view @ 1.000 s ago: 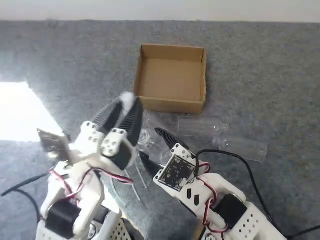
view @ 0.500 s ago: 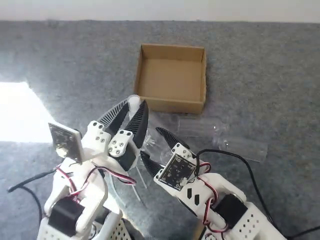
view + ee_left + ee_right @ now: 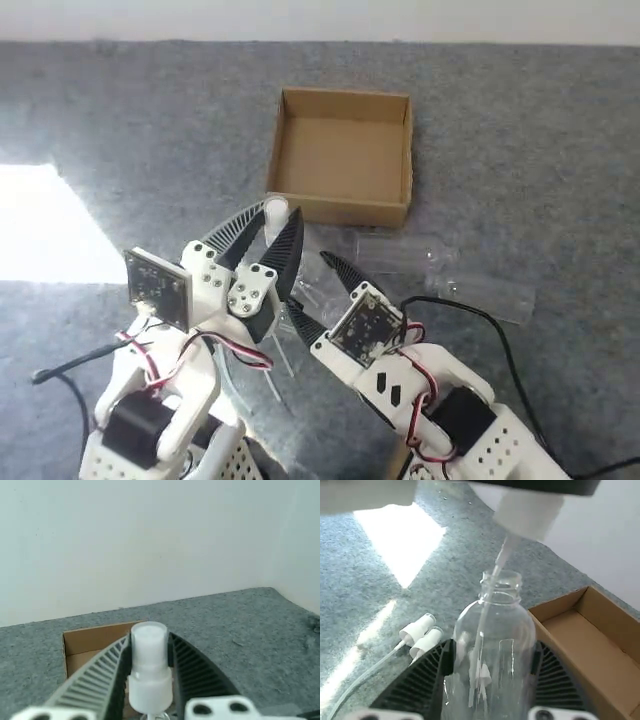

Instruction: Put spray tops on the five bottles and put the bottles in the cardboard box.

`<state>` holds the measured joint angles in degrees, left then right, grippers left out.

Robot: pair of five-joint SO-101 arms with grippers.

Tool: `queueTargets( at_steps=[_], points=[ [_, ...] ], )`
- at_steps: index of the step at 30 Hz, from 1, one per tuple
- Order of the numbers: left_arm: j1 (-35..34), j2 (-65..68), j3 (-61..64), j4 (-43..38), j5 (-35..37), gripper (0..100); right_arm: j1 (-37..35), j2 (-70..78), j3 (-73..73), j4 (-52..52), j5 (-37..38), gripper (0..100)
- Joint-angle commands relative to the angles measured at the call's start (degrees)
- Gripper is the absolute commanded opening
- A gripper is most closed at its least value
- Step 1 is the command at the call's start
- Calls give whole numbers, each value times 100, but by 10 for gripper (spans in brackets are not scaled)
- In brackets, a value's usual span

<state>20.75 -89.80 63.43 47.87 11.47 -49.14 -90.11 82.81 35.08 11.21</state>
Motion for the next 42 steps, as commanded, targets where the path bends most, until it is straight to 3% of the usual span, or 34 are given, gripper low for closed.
queueTargets(
  at_steps=[1, 20, 34, 39, 42],
  points=[
    [44, -53, -48, 9, -79, 85, 171, -180, -237, -31, -308, 143],
    [44, -35, -84, 176, -97, 182, 171, -180, -229, -40, -299, 143],
    [-18, -53, -752, 448, -70, 176, 171, -180, -202, -40, -299, 143],
    [-756, -53, -752, 53, -44, 134, 171, -180, -202, -40, -299, 143],
    [-1196, -18, -743, -18, 343, 134, 171, -180, -193, -31, -299, 143]
  ],
)
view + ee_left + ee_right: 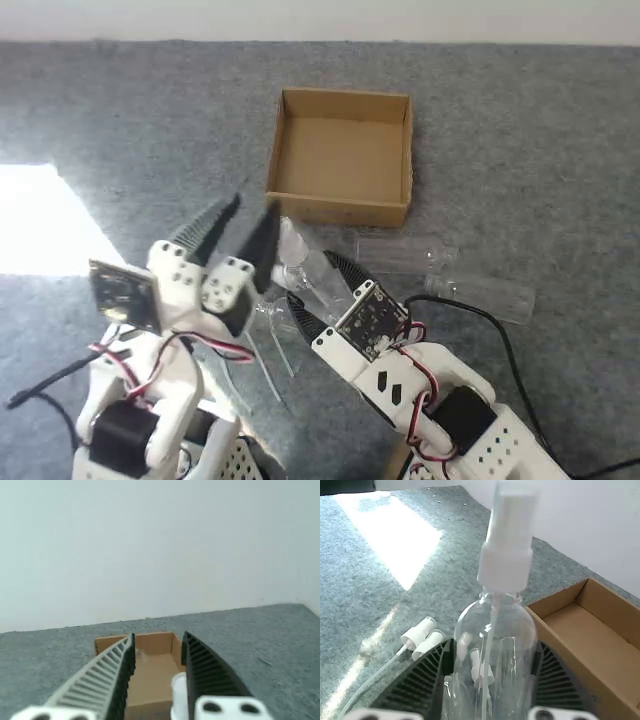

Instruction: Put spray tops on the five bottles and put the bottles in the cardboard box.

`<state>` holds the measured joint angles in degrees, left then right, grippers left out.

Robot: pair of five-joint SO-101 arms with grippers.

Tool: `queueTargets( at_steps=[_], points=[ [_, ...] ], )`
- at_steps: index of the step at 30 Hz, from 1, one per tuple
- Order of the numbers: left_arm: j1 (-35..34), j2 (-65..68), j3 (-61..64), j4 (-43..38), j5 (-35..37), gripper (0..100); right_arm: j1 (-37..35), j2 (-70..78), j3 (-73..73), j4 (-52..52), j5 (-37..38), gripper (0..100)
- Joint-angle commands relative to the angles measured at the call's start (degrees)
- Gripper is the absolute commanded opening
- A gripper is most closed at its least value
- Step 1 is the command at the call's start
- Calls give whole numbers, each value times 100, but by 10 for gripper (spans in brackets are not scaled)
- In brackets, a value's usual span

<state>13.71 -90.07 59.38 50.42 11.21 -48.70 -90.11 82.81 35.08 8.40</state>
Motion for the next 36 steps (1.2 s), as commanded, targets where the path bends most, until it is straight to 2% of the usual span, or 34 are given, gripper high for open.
queueTargets(
  at_steps=[1, 11, 15, 21, 30, 36],
  points=[
    [-554, 9, -321, -273, 422, 134, 127, -180, -193, -31, -18, 143],
    [-448, 18, -154, -246, 413, 134, 127, -180, -193, -13, -9, 143],
    [-448, 18, 84, -281, 9, 134, 127, -180, -193, -4, 105, 143],
    [-448, 18, 268, -237, -79, 134, 127, -180, -193, -13, 185, 143],
    [-141, 18, 303, 290, -79, 134, 127, -180, -193, 13, 185, 143],
    [-149, 9, 576, 281, -79, 134, 127, -180, -193, 22, 176, 143]
  ],
)
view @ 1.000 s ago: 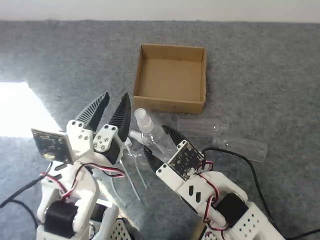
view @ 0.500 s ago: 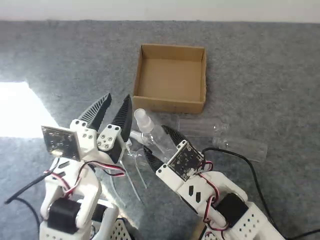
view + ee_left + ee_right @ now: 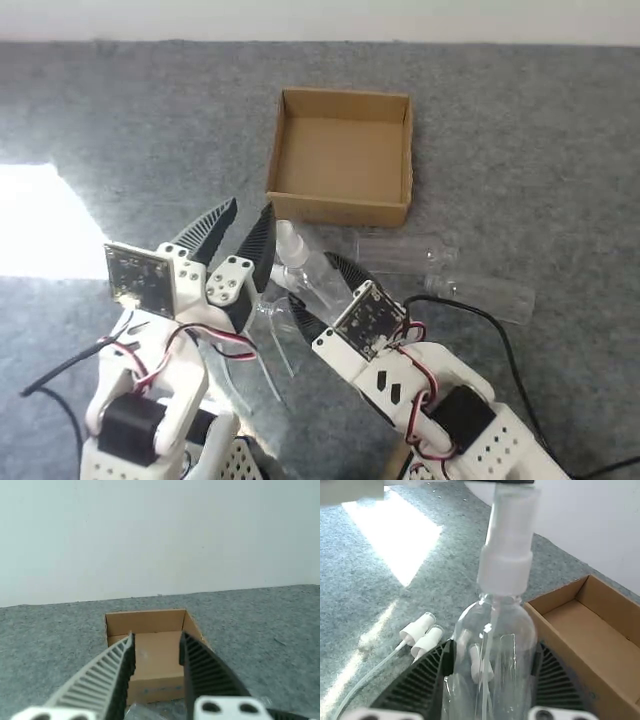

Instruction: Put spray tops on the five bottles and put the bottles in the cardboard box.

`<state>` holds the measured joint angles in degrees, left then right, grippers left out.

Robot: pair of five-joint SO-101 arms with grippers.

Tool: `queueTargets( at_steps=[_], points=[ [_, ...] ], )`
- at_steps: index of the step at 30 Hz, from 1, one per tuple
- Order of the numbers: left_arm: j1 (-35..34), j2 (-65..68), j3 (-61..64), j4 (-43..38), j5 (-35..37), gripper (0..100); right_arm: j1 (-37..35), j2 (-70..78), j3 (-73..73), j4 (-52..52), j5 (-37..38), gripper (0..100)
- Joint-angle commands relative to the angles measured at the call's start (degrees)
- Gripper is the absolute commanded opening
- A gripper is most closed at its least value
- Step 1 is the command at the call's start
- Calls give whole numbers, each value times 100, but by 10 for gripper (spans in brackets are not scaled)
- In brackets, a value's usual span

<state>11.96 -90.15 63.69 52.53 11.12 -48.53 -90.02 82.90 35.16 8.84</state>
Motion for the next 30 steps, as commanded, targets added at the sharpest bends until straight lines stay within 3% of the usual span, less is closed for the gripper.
queueTargets(
  at_steps=[1, 14, 21, 30],
  points=[
    [26, 0, 171, 70, -70, 134, 110, -189, -202, 13, 132, 143],
    [-396, -18, 171, 79, -62, 134, 110, -189, -193, 13, 132, 143],
    [211, -18, 180, 114, -70, 133, 110, -189, -193, 13, 132, 143],
    [202, -26, -66, 114, -53, 134, 110, -189, -149, -4, 141, 143]
  ],
)
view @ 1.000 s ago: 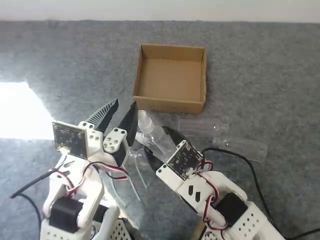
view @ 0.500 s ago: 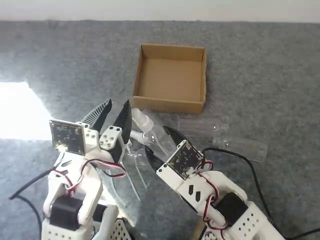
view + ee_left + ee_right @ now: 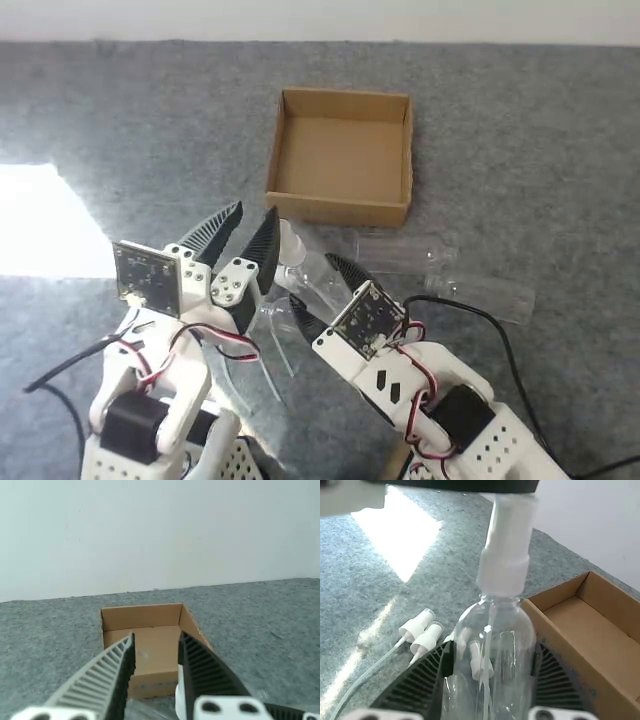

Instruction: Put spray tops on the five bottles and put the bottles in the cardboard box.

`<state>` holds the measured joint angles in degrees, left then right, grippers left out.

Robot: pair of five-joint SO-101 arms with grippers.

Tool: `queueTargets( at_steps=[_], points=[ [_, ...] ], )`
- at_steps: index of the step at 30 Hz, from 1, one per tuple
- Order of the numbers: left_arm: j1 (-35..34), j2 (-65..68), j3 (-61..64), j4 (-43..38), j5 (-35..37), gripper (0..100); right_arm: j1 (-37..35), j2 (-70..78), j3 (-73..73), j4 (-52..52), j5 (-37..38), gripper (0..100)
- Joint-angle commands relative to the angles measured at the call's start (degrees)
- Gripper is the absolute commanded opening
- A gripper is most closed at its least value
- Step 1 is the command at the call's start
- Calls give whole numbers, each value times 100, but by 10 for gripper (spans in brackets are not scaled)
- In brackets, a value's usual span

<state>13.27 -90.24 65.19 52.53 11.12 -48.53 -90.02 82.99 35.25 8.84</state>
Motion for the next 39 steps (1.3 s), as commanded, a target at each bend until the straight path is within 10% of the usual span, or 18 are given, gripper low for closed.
queueTargets(
  at_steps=[1, 21, 39],
  points=[
    [70, -18, -277, 114, -53, 134, 110, -189, -141, -22, 141, 143],
    [-1600, -18, -927, 114, 457, 135, 110, -189, -97, -40, 141, 143],
    [-1424, -9, 277, -510, 440, 135, 84, -189, -123, -576, 141, 143]
  ],
)
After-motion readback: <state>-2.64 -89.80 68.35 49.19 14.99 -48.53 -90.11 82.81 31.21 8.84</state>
